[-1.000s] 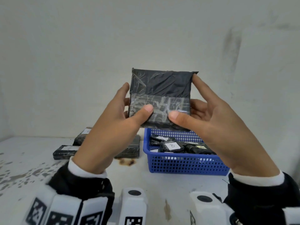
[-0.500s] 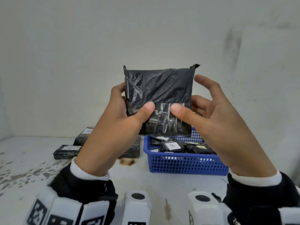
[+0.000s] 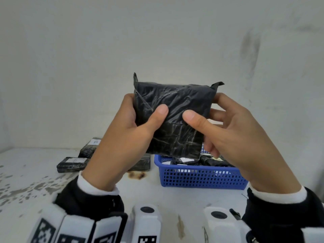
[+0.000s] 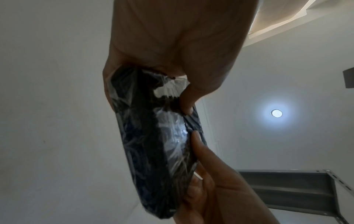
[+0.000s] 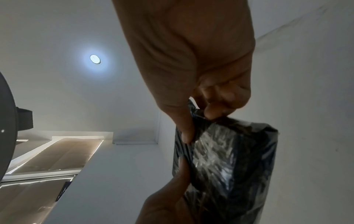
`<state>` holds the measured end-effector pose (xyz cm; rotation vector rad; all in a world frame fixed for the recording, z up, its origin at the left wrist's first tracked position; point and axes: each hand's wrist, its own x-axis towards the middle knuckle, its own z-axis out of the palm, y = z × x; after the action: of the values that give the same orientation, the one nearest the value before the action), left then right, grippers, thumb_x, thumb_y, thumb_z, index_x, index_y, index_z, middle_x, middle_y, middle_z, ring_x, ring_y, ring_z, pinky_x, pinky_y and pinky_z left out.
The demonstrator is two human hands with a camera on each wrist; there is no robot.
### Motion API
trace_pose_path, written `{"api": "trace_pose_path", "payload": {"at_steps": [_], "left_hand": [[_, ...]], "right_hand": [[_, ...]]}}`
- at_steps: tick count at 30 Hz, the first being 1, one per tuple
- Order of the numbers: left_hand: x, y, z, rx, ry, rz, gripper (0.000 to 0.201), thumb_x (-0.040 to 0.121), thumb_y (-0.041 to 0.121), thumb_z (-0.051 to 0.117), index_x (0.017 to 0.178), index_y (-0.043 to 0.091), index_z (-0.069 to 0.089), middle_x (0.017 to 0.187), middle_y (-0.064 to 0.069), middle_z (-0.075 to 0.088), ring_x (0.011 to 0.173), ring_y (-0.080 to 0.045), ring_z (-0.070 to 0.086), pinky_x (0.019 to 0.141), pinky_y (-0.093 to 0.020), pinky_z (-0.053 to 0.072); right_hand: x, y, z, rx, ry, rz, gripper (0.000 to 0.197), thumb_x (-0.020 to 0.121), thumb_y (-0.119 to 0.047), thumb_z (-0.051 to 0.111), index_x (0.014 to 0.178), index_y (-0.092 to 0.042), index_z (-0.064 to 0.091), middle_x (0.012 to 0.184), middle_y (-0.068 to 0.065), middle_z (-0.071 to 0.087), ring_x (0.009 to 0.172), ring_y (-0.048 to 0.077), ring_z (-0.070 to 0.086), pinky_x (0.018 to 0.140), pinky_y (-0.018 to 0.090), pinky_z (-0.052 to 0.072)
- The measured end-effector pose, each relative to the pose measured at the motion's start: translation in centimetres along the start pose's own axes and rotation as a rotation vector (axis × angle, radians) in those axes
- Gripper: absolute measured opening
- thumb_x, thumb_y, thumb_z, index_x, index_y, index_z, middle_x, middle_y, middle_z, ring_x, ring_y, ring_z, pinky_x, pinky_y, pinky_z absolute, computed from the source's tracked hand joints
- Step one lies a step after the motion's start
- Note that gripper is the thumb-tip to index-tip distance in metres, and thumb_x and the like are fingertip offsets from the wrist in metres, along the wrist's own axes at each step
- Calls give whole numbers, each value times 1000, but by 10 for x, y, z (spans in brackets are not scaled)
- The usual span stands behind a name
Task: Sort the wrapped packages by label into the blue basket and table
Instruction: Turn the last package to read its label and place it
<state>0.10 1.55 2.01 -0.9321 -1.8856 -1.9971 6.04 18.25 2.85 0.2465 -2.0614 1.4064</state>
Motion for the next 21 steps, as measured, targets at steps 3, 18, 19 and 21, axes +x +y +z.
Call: {"api": "trace_pose_path", "payload": {"at_steps": [3, 18, 19, 21], "left_hand": [[2, -3, -1, 33, 21, 16, 54, 73, 60, 65, 116, 27, 59, 109, 12, 72, 103, -7, 68, 94, -39, 51], [0, 4, -5, 161, 3, -55, 28, 66, 73, 46, 89, 61, 55, 87, 47, 59, 85, 20, 57, 95, -32, 45], [0, 5, -6, 141, 5, -84, 23, 64, 71, 49, 84, 63, 58, 84, 45, 61, 88, 15, 59, 98, -35, 46], [1, 3, -8, 77, 4, -107, 20, 72, 62, 59, 89, 52, 64, 90, 30, 69, 95, 1, 65, 98, -37, 50]], "right_hand": [[0, 0, 2, -14, -12, -16, 40, 79, -46, 70, 115, -31, 62, 82, -4, 73, 40, 11, 55, 44, 25, 47], [1, 1, 4, -37, -12, -35, 36, 70, -60, 63, 99, -39, 65, 95, -9, 73, 66, 24, 74, 68, 30, 62], [1, 2, 5, -51, -2, -40, 35, 70, -59, 63, 99, -39, 65, 95, -11, 73, 68, 26, 74, 72, 32, 63], [1, 1, 7, -62, 23, -55, 34, 70, -60, 63, 98, -41, 66, 96, -16, 72, 75, 36, 71, 79, 44, 62]]}}
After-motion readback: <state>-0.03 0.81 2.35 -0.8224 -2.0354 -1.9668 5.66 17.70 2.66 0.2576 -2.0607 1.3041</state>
